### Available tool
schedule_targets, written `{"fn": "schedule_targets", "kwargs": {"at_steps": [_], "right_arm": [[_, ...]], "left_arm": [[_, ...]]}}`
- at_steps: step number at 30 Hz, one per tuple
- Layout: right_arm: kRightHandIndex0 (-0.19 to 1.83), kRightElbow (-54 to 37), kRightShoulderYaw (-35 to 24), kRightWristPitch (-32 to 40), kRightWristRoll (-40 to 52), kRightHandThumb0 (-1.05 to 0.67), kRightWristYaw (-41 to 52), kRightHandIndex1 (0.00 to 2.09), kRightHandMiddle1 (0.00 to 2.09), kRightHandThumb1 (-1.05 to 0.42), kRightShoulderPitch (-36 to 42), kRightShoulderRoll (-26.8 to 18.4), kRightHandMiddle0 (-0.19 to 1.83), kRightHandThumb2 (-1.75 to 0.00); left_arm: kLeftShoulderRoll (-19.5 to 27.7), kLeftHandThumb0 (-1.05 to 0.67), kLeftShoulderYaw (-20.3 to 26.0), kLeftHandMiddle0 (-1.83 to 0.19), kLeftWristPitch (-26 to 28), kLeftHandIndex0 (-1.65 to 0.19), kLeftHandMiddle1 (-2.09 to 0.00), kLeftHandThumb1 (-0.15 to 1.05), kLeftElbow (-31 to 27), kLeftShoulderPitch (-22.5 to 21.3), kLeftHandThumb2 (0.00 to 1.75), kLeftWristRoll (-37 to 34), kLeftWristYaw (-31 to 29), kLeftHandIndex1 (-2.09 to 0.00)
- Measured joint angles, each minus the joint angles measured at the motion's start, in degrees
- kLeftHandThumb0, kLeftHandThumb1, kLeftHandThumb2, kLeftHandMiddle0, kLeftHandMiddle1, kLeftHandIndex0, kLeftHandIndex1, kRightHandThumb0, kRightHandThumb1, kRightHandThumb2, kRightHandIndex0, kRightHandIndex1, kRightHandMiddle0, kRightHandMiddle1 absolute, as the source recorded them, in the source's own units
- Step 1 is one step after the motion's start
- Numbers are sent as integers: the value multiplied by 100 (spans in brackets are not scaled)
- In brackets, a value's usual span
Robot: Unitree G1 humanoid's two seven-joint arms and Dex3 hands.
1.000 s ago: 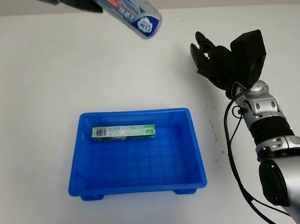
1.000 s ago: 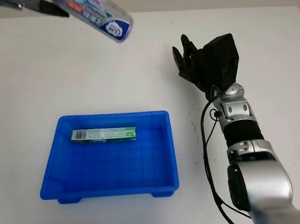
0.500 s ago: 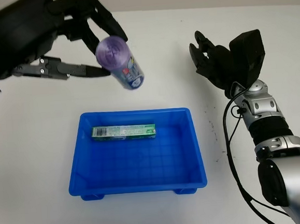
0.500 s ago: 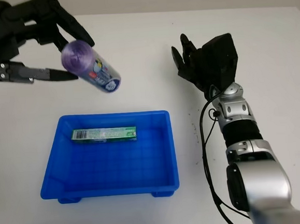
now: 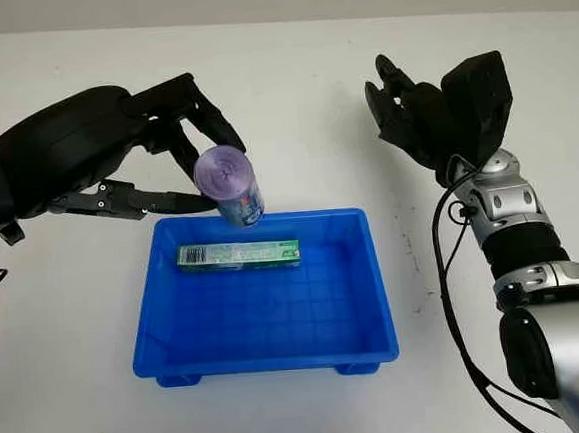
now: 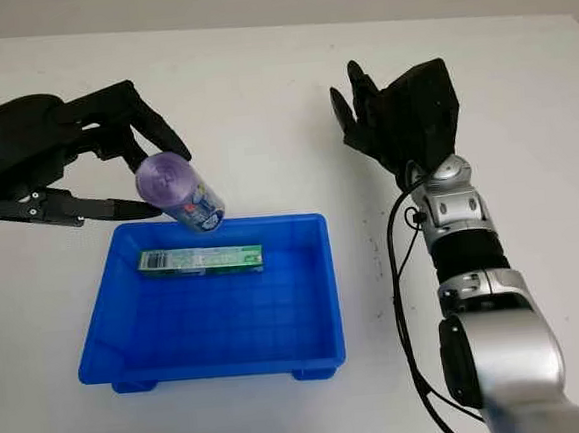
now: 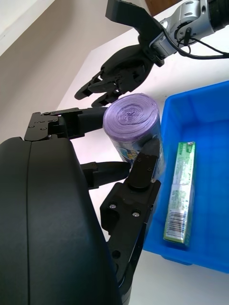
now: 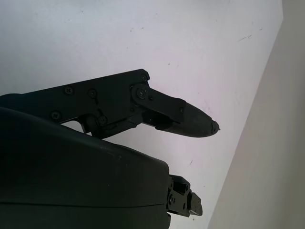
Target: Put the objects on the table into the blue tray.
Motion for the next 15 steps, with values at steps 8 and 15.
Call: {"fn": "schedule_targets", "kwargs": {"at_steps": [8, 15], "right_arm": [[-19, -24, 6, 72, -6, -54, 26, 0, 0, -105, 0, 0, -19, -71], [-19, -24, -2, 72, 4, -53, 44, 0, 0, -105, 0, 0, -19, -71]], "left_arm": [[171, -23, -240, -13, 58, 2, -83, 105, 122, -6, 11, -6, -433, -94], [412, -15, -562, -11, 135, -3, -9, 101, 272, -192, 25, 27, -862, -31]]}}
